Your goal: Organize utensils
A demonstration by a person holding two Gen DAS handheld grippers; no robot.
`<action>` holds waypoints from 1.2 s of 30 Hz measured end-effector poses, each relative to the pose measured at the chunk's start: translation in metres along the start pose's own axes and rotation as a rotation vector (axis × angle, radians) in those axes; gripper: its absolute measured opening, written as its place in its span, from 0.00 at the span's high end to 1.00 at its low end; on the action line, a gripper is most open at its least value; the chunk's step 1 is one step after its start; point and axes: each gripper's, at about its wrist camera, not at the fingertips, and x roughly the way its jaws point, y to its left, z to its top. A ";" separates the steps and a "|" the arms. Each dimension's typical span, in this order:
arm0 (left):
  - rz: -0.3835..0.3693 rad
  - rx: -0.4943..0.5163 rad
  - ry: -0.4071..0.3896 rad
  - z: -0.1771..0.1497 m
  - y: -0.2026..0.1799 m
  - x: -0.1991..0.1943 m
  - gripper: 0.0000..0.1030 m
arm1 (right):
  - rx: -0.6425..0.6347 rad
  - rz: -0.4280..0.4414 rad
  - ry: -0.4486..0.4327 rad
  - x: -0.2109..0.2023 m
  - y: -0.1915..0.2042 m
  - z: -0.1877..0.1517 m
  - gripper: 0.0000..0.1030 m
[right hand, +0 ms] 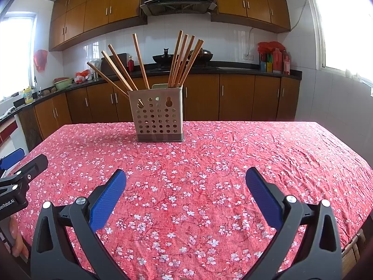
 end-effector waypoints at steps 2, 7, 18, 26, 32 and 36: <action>-0.002 -0.002 0.001 -0.001 0.001 0.001 0.04 | 0.001 0.000 0.000 0.000 0.001 0.000 0.02; -0.002 -0.002 0.000 -0.001 0.001 0.001 0.04 | 0.000 0.000 0.001 0.000 0.000 0.000 0.02; -0.001 0.000 0.001 -0.001 0.002 0.001 0.04 | 0.000 0.000 0.001 0.000 0.000 0.000 0.02; -0.003 -0.001 0.008 -0.001 0.002 0.001 0.04 | 0.000 0.000 0.002 0.000 -0.001 0.001 0.02; -0.002 -0.001 0.009 -0.001 0.003 0.001 0.04 | 0.002 -0.002 0.004 0.000 0.000 -0.001 0.02; -0.004 -0.001 0.011 -0.001 0.003 0.002 0.04 | 0.003 -0.002 0.004 0.000 0.000 0.000 0.02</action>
